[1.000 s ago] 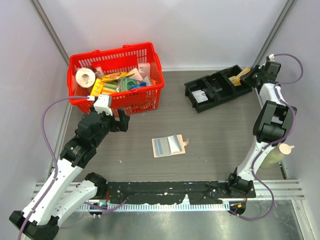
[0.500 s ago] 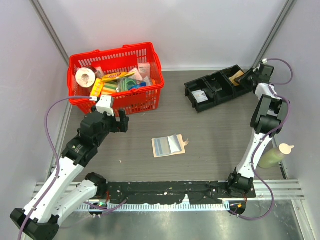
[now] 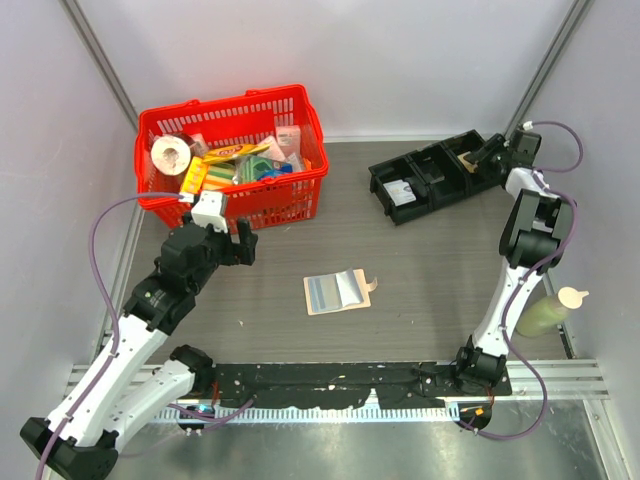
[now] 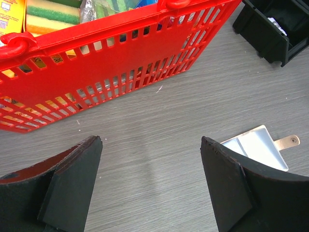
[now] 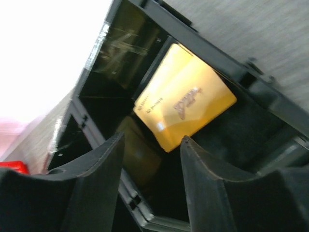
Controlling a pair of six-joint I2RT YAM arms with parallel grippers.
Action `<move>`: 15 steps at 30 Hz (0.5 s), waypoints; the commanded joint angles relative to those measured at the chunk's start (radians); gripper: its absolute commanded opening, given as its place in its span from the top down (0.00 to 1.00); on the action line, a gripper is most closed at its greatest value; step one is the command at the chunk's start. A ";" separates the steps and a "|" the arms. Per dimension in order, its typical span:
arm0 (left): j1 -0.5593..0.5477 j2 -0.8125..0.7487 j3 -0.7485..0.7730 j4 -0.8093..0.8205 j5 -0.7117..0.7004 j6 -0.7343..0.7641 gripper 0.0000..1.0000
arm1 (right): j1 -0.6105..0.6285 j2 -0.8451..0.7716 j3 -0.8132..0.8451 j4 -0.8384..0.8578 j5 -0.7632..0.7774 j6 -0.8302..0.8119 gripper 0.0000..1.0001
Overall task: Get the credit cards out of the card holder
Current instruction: Place the credit card in the storage box.
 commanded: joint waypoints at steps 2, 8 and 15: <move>0.000 -0.019 -0.003 0.029 -0.008 0.006 0.13 | -0.002 -0.127 -0.048 -0.047 0.128 -0.036 0.39; 0.000 -0.025 -0.010 0.044 0.013 -0.021 0.13 | 0.009 -0.322 -0.129 -0.108 0.156 -0.103 0.36; 0.000 0.047 0.017 0.017 0.128 -0.084 0.13 | 0.168 -0.597 -0.363 -0.156 0.170 -0.158 0.36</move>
